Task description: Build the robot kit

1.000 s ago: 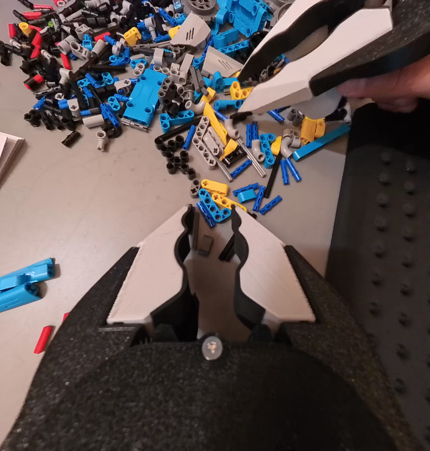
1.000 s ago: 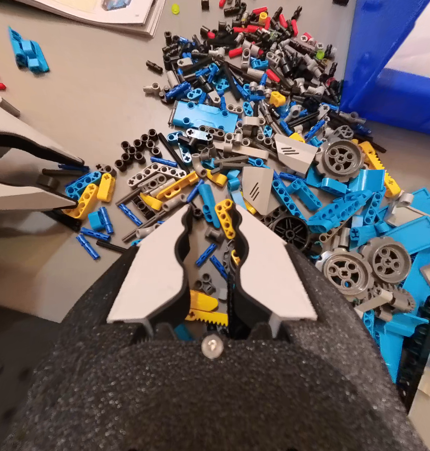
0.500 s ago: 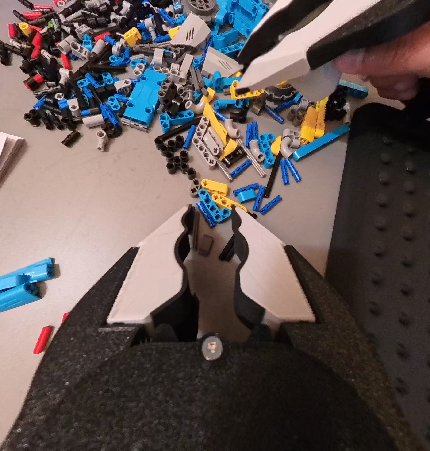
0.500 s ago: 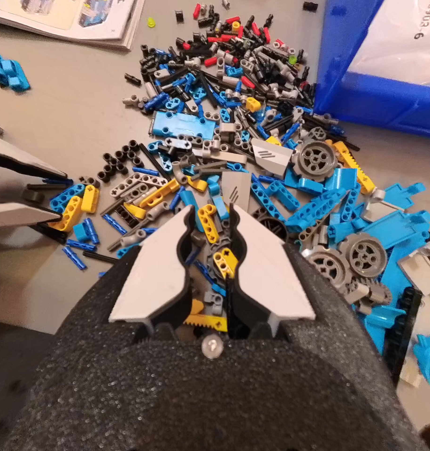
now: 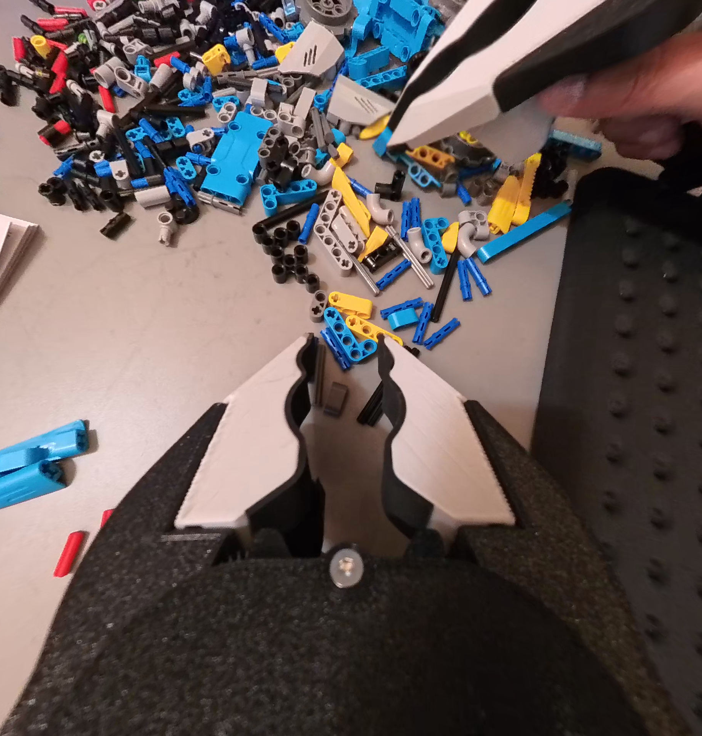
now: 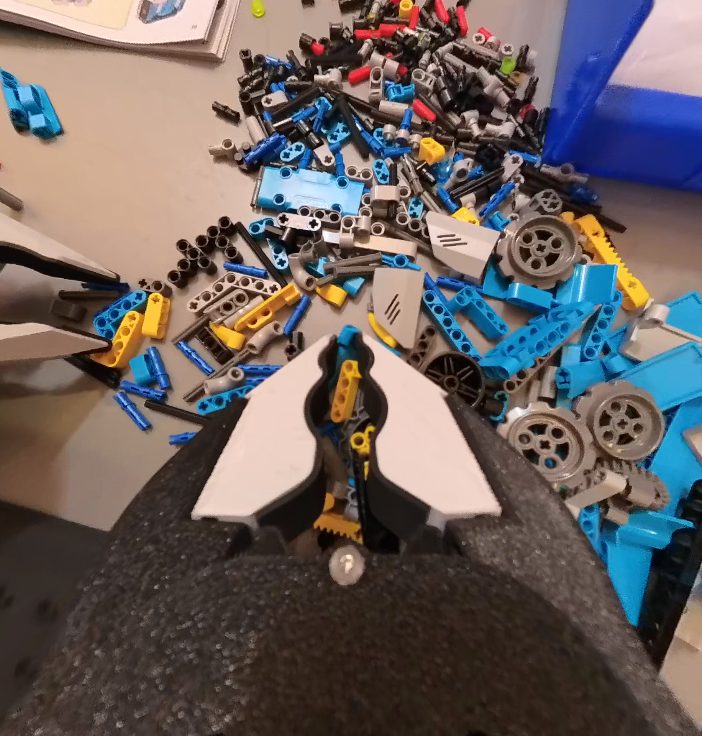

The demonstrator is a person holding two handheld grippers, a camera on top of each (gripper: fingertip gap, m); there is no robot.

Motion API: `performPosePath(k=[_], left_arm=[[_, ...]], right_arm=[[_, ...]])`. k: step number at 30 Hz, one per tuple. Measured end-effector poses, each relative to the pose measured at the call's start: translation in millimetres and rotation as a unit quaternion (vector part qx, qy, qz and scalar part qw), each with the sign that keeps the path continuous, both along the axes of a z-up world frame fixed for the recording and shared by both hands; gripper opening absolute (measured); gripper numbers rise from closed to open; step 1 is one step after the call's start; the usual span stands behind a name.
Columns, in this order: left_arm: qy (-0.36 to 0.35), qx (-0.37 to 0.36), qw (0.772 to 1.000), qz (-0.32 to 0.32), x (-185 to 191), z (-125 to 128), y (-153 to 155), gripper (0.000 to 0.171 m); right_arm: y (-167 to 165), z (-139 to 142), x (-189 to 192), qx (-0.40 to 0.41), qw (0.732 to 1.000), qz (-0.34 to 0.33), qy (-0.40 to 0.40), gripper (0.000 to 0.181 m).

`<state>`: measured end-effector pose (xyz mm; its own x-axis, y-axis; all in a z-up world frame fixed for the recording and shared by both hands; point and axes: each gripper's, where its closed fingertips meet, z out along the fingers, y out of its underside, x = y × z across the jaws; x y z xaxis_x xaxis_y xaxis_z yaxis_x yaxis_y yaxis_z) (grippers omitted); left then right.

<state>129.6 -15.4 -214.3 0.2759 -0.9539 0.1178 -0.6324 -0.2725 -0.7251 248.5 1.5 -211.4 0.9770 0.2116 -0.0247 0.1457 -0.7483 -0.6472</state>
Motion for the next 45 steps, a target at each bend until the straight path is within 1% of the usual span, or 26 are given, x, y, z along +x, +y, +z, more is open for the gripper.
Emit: performPosePath(k=[6, 15, 22, 28, 29, 31, 33, 34, 35, 36, 38, 39, 42, 45], left_arm=[[-0.001, -0.001, 1.0, 0.0, 0.0, -0.1, 0.1, 0.031], [-0.002, -0.002, 1.0, 0.0, 0.1, 0.0, 0.1, 0.031], [-0.002, -0.001, 1.0, -0.001, 0.0, 0.0, 0.0, 0.031], [-0.002, -0.001, 1.0, -0.001, 0.0, 0.0, -0.1, 0.031], [-0.002, -0.001, 1.0, -0.001, 0.0, 0.0, 0.0, 0.031], [-0.002, -0.001, 1.0, -0.001, 0.1, 0.0, -0.1, 0.031], [-0.001, -0.001, 1.0, -0.001, 0.0, 0.0, -0.1, 0.031], [-0.002, -0.001, 1.0, -0.001, 0.1, 0.0, -0.1, 0.031], [-0.002, -0.002, 1.0, -0.001, 0.1, 0.0, 0.0, 0.031], [-0.002, -0.002, 1.0, -0.001, 0.1, -0.1, -0.1, 0.031], [-0.001, -0.001, 1.0, -0.001, 0.0, -0.1, -0.2, 0.031], [0.0, 0.0, 1.0, -0.002, -0.3, 0.0, -0.2, 0.031], [0.002, 0.0, 1.0, -0.003, -1.1, 0.0, 0.0, 0.031], [0.001, -0.003, 1.0, -0.002, -1.3, -0.1, 0.0, 0.032]], right_arm=[[-2.2, -0.5, 2.0, -0.001, 1.0, -0.002, -0.002, 0.009], [-3.3, 1.0, -15.4, -0.001, 1.0, 0.024, 0.021, 0.009], [-0.6, 9.1, -8.4, 0.019, 1.0, 0.012, 0.021, 0.009], [-1.2, 3.0, -9.5, 0.007, 1.0, 0.013, 0.026, 0.01], [0.7, 4.0, -8.3, 0.011, 1.0, 0.011, 0.022, 0.012], [8.5, 10.6, -1.8, 0.028, 1.0, -0.004, 0.013, 0.024], [19.2, 17.0, 5.8, 0.047, 0.999, -0.021, 0.005, 0.03], [25.3, 17.5, 10.5, 0.053, 0.998, -0.031, -0.003, 0.037], [31.2, 16.1, 12.1, 0.051, 0.998, -0.032, -0.005, 0.038], [36.4, 13.7, 10.8, 0.043, 0.999, -0.028, 0.0, 0.037], [43.5, 5.8, 8.6, 0.021, 1.0, -0.017, 0.005, 0.026], [46.3, 3.0, 10.9, 0.015, 1.0, -0.018, 0.0, 0.024], [51.2, -3.8, 20.2, 0.009, 0.999, -0.029, -0.011, 0.022], [50.9, -2.7, 22.4, 0.012, 0.999, -0.035, -0.002, 0.015]])
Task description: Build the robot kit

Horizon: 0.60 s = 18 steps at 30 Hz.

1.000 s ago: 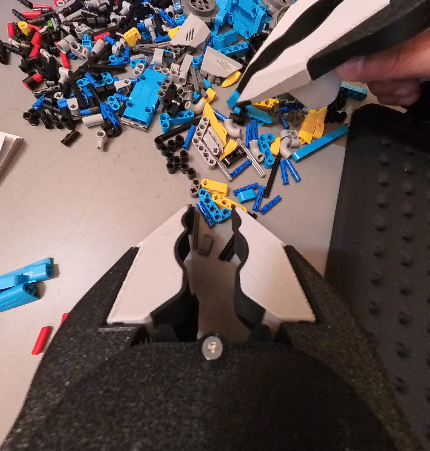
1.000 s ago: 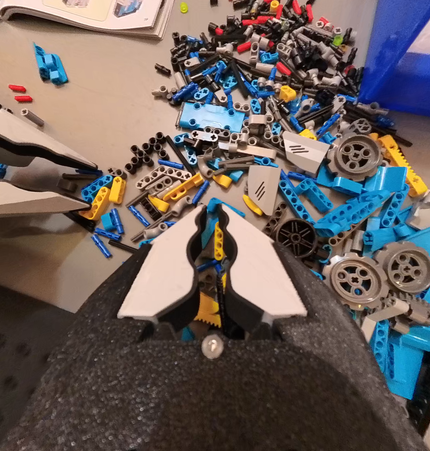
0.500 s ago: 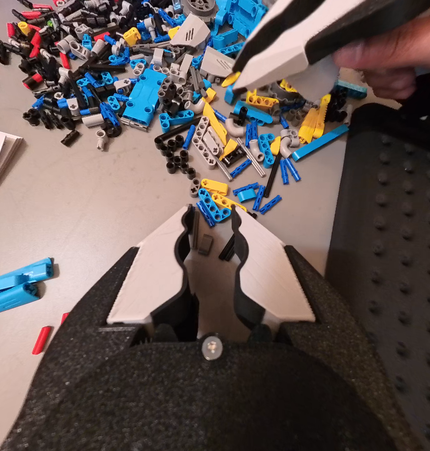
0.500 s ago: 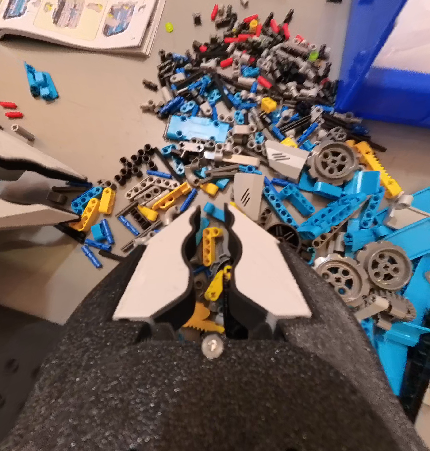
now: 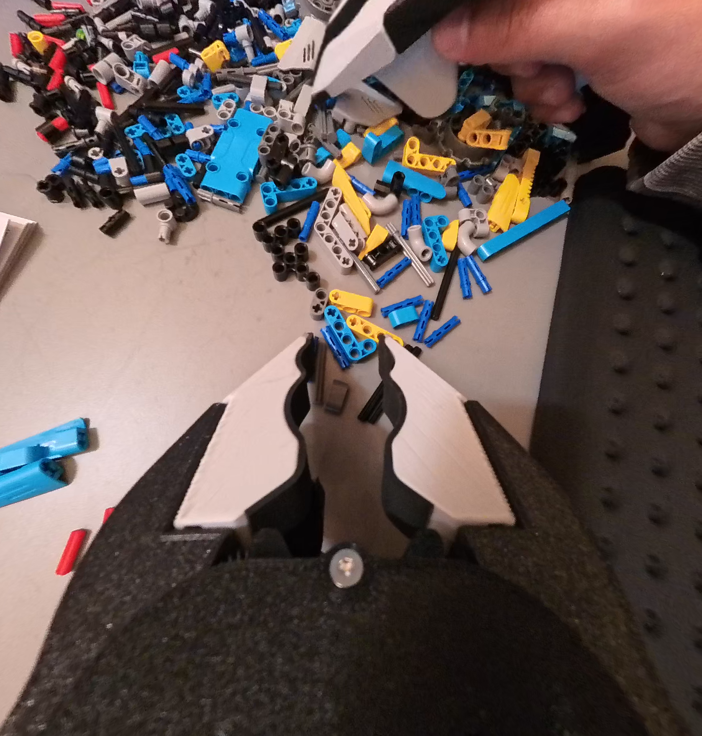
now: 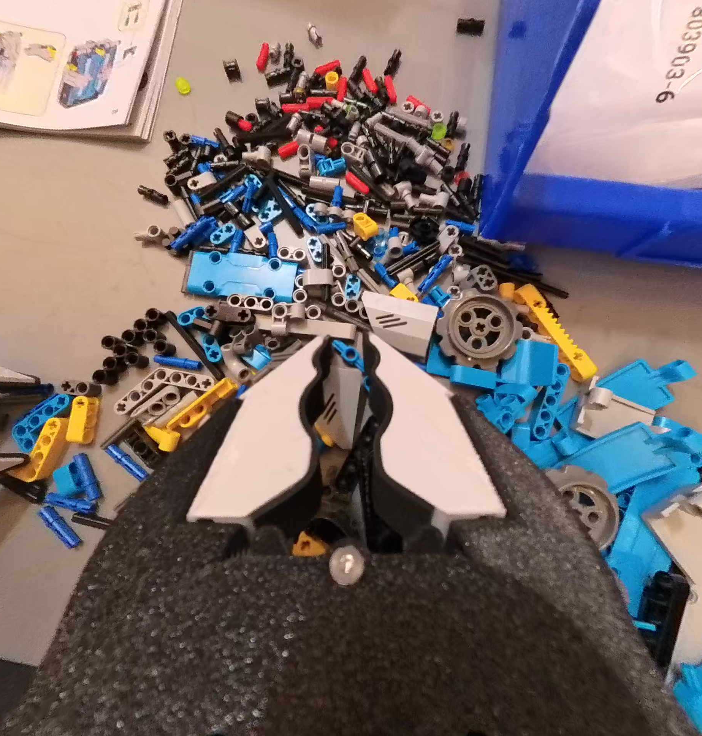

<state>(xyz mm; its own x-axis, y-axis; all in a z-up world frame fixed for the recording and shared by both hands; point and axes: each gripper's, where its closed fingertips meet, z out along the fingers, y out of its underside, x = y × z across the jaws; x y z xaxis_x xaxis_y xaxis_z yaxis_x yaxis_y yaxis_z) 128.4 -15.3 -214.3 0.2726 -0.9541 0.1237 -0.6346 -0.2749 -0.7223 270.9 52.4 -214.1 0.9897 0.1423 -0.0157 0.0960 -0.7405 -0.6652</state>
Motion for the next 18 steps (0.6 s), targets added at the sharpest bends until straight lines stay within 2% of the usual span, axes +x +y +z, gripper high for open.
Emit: performPosePath(k=[4, 11, 15, 18], left_arm=[[0.0, 0.001, 1.0, 0.0, -0.1, -0.1, -0.2, 0.032], [0.0, 0.0, 1.0, 0.0, -0.2, -0.1, 0.0, 0.032], [-0.001, 0.0, 1.0, -0.001, -0.2, -0.1, 0.1, 0.032], [0.001, -0.002, 1.0, 0.001, -0.5, -0.1, 0.2, 0.032]], right_arm=[[-6.2, 0.6, 2.2, -0.015, 1.0, 0.004, -0.019, 0.022], [-8.1, -7.4, 4.7, -0.046, 0.998, 0.021, -0.036, 0.008], [-7.7, -6.6, 4.6, -0.047, 0.998, 0.023, -0.034, 0.008], [-7.8, 11.8, 5.7, -0.016, 0.999, 0.024, -0.036, 0.008]])
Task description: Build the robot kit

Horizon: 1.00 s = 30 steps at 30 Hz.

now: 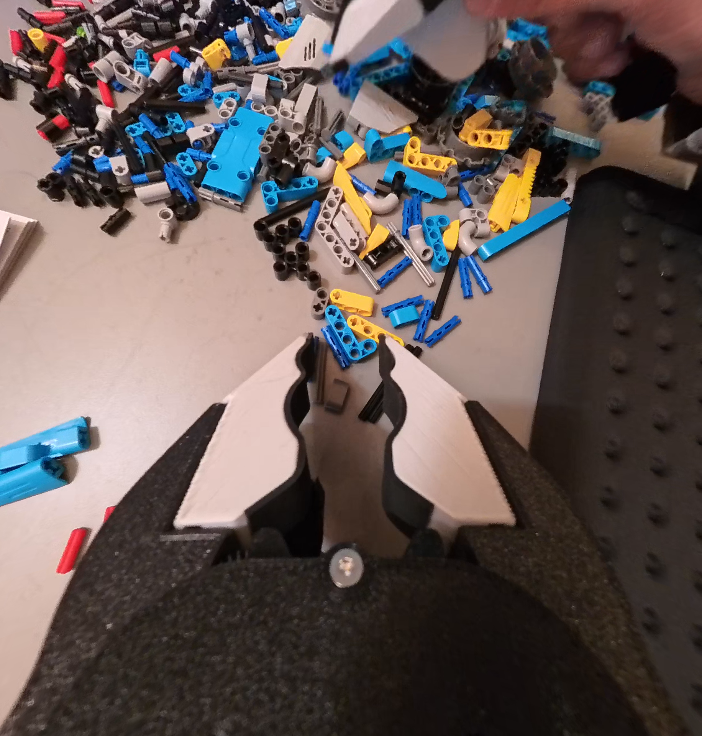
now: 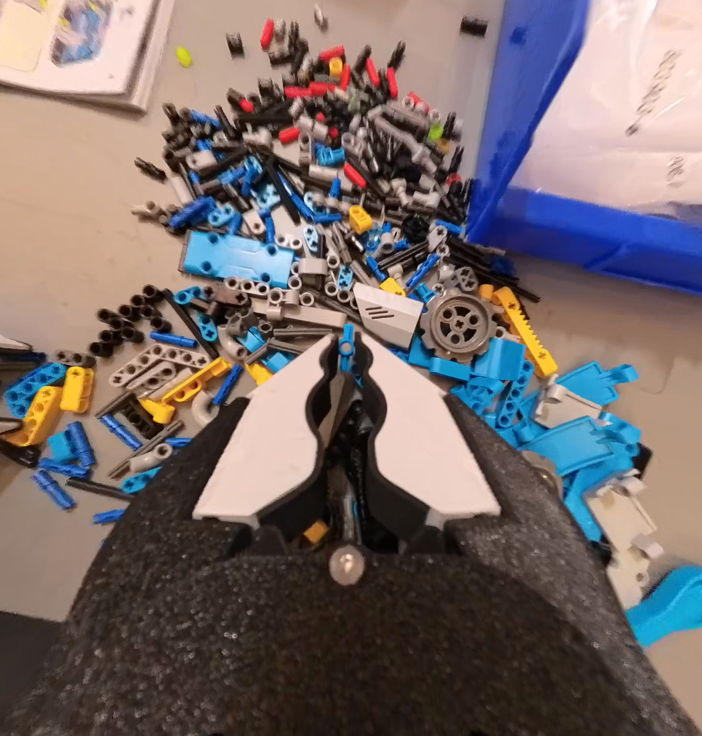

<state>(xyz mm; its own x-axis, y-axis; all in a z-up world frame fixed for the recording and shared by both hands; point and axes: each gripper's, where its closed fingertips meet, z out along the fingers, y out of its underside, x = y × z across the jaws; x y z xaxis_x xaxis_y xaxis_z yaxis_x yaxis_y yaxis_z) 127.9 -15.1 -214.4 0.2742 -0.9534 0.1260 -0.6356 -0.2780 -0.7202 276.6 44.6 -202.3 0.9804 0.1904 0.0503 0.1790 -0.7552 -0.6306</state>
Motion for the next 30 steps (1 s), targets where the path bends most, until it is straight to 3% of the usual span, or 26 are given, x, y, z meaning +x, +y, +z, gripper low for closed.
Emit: performPosePath(k=[4, 6, 8, 11, 16, 19, 22, 28, 30], left_arm=[[-0.001, 0.014, 0.999, 0.029, -2.1, 3.5, 10.7, 0.032], [-0.041, 0.018, 0.998, 0.05, -1.4, 17.8, 16.9, 0.032], [-0.076, -0.004, 0.994, 0.079, -12.1, 32.8, 19.0, 0.033], [-0.124, -0.043, 0.983, 0.126, -53.0, 56.8, 7.6, 0.033], [-0.052, 0.004, 0.975, 0.214, -166.7, 49.8, -16.2, 0.033], [-0.023, 0.033, 0.962, 0.271, -227.3, 42.2, -29.8, 0.033], [-0.027, 0.029, 0.947, 0.319, -268.1, 38.7, -44.2, 0.033], [-0.045, 0.059, 0.932, 0.354, -311.5, 48.0, -69.3, 0.033], [-0.041, 0.072, 0.931, 0.357, -323.6, 48.3, -80.6, 0.032]], right_arm=[[-4.3, 56.3, -14.7, 0.097, 0.995, 0.027, 0.011, 0.008], [-15.5, 69.2, -54.5, 0.106, 0.988, 0.084, 0.069, 0.008], [-37.4, 60.3, -114.0, 0.057, 0.974, 0.174, 0.131, 0.008], [-57.3, 36.8, -167.8, 0.013, 0.964, 0.26, 0.06, 0.008], [-70.2, 23.3, -262.8, -0.04, 0.928, 0.36, 0.087, 0.008], [-55.6, 4.2, -274.2, -0.05, 0.935, 0.346, 0.057, 0.008], [-28.6, 3.9, -280.7, -0.014, 0.946, 0.321, 0.039, 0.008], [-22.4, -13.6, -281.9, -0.058, 0.948, 0.313, -0.005, 0.008], [-24.8, -13.7, -275.4, -0.063, 0.951, 0.302, -0.012, 0.019]])
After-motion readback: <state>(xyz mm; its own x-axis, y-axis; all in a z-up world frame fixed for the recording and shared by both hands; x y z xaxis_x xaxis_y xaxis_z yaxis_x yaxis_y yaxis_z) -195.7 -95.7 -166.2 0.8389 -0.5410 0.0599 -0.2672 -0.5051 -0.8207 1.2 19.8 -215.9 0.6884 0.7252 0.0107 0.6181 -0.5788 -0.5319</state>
